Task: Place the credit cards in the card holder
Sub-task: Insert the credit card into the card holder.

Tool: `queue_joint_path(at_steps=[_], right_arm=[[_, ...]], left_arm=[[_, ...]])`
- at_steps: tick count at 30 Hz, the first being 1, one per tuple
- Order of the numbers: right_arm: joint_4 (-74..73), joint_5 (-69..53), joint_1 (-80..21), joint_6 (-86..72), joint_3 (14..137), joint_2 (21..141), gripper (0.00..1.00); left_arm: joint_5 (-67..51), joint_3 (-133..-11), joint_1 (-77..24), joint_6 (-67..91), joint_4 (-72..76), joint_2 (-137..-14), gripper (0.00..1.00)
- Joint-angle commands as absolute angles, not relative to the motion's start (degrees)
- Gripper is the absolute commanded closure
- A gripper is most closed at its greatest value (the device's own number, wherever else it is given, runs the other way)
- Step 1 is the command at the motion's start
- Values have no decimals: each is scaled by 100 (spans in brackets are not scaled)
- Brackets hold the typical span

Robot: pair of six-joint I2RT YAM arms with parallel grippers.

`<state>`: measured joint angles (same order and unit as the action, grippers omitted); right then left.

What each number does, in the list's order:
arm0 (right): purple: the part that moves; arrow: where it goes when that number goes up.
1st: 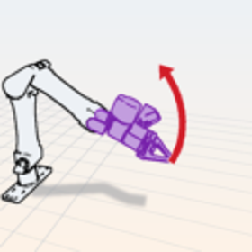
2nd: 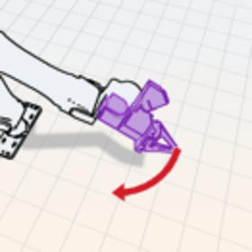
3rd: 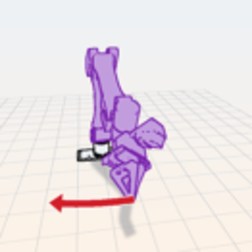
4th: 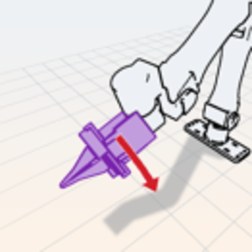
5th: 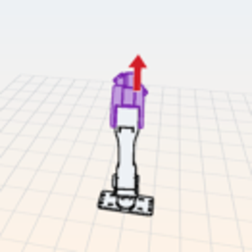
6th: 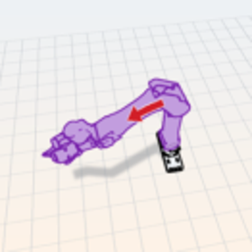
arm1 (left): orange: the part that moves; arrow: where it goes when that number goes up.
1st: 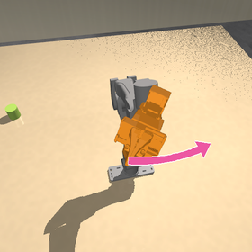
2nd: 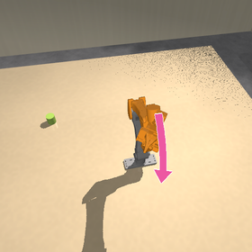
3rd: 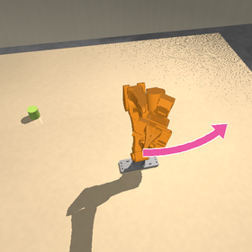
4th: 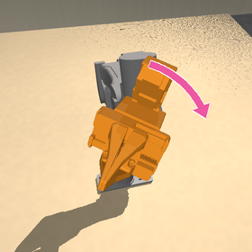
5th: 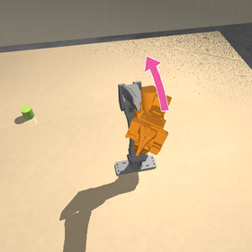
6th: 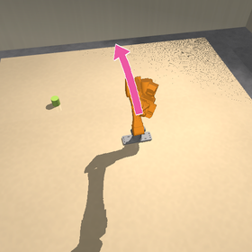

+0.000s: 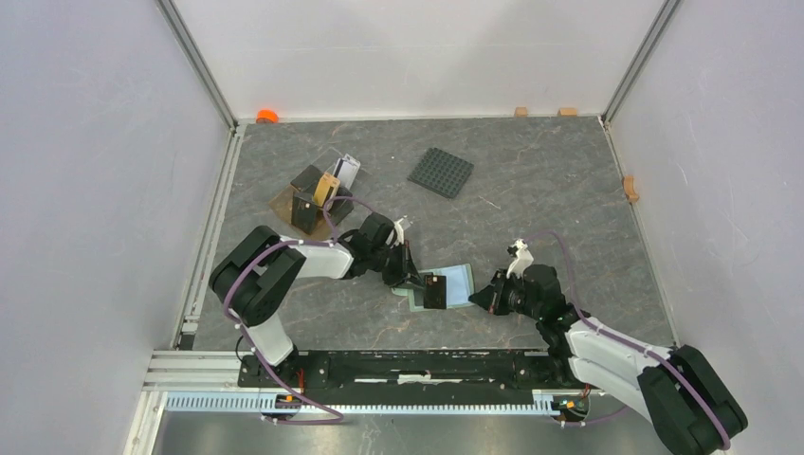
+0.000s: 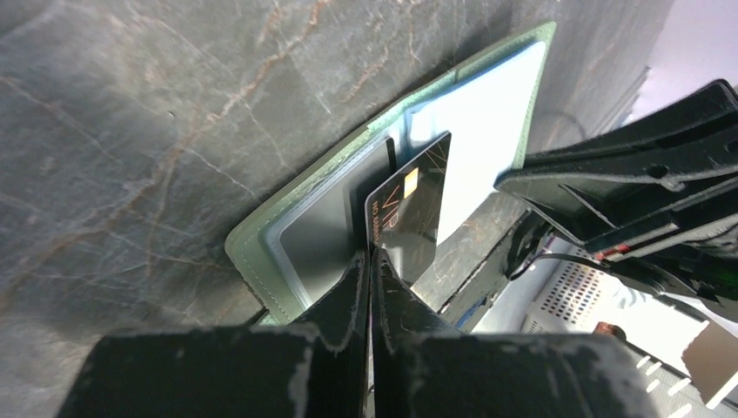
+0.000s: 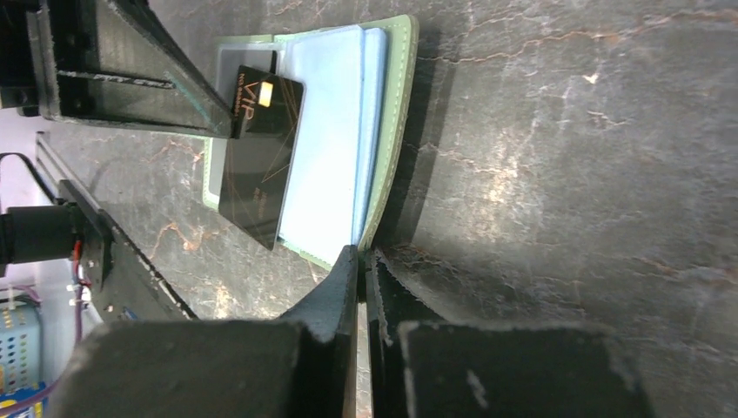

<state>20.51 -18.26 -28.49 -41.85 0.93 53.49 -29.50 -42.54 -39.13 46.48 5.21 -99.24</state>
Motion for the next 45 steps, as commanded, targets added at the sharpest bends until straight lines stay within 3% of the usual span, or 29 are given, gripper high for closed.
queue_joint_path(at_steps=[1,4,6,13,18,26,31,45], right_arm=[[1020,-1072,-2857,-3457,345,4925,86],[386,-668,-2856,-2978,684,4582,58],[175,-574,-2856,-2712,817,4425,47],[220,-1227,-2856,-2578,951,4042,40],[1034,-2357,-2856,-2961,797,3797,27],[2366,-3329,-2856,-3499,511,4223,24],[2618,-3377,-2856,-3601,378,4513,23],[3697,-3762,-2863,-4212,123,4912,23]], left_arm=[[-2750,-3732,-3962,4869,1177,-9810,98],[-2922,-3556,-3955,4975,1638,-9727,98],[-2984,-3438,-3955,5076,1931,-9688,98],[-3067,-2986,-3959,5507,3011,-9439,98],[-3074,-2790,-3956,5489,3411,-9110,98],[-3213,-2520,-3955,5442,3872,-8602,98],[-3078,-2663,-3955,5121,3116,-8561,98],[-3414,-2261,-3972,5628,4360,-7958,98]])
